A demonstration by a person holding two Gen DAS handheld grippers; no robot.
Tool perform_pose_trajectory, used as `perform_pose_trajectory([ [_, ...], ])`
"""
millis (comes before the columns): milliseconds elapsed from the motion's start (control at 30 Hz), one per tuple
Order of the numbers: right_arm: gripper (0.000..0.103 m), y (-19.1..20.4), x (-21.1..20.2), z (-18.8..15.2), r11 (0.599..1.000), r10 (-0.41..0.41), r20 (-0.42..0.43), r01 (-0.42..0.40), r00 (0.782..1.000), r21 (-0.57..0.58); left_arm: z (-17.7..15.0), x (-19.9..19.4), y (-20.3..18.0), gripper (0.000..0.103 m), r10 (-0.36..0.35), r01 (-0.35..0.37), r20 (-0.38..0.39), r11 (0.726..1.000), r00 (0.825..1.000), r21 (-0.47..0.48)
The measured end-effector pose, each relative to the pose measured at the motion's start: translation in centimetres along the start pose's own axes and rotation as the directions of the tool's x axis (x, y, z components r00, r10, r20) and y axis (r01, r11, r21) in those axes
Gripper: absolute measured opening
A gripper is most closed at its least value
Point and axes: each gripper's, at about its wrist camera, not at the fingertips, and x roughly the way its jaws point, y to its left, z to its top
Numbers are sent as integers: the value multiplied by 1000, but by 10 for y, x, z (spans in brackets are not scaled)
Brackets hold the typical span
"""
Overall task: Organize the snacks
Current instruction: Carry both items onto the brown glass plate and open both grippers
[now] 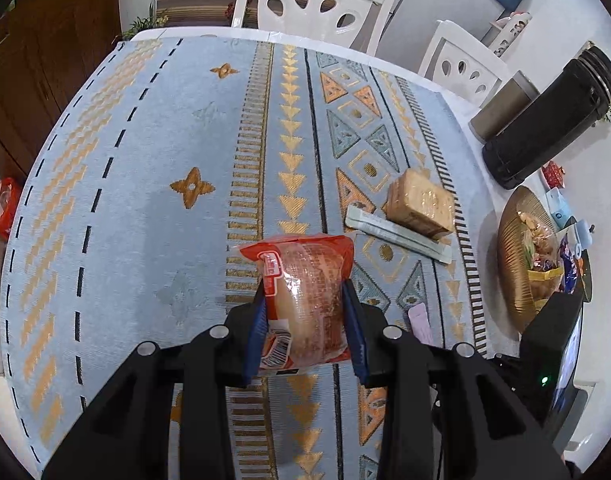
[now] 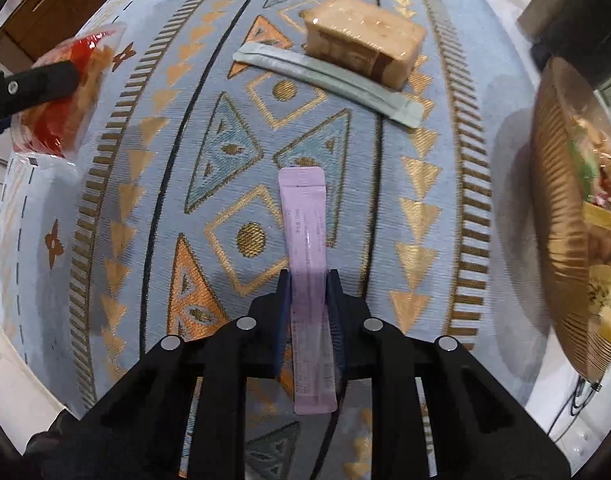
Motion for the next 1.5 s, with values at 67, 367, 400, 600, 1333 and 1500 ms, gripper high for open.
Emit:
perform_pose_trajectory([
  [67,19,-2,-13,-1,1000,14,19,-14,1000,11,1,-6,-4,33,-3,3,12,1000,1000,2],
  [367,19,-29,-86,5,999,-47,157,45,987,14,12,-31,-47,33,-9,4,95,998,995,61],
  [400,19,-34,-95,7,998,-57,172,54,983,19,13,-33,-56,33,-13,5,106,997,994,77],
  [600,19,-78,-127,15,995,-86,229,74,970,64,22,-41,-109,33,-66,45,145,988,987,147],
  [1333,21,-296,-189,50,895,77,375,-230,924,382,50,14,-295,33,-205,165,90,928,975,334],
  [1500,68,-300,-179,53,879,120,383,-278,916,387,48,30,-306,73,-202,165,71,921,977,354],
])
